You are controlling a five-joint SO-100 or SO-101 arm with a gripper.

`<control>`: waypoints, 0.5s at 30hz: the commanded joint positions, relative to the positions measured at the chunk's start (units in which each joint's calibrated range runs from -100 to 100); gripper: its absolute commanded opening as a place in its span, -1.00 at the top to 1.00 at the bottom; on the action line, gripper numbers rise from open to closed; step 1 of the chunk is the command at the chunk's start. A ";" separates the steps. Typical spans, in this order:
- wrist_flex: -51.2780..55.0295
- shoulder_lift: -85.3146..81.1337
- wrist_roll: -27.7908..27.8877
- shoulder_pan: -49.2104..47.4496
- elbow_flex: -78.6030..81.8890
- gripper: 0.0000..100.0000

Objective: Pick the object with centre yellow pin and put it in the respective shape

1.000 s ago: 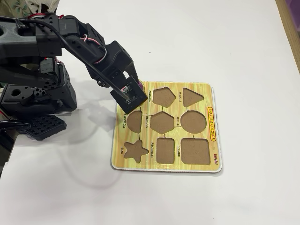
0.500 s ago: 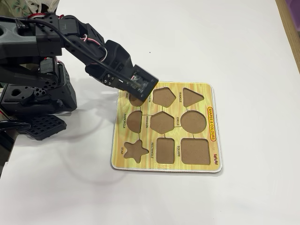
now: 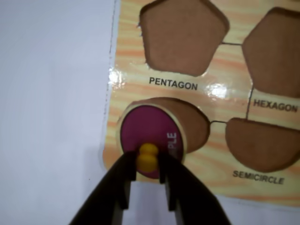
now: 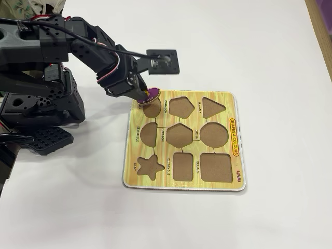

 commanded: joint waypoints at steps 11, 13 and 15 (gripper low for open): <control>-0.59 -0.74 32.41 0.62 -0.72 0.98; -0.59 -0.74 34.09 0.62 -0.72 0.98; -0.59 -0.74 34.71 0.52 -0.63 0.98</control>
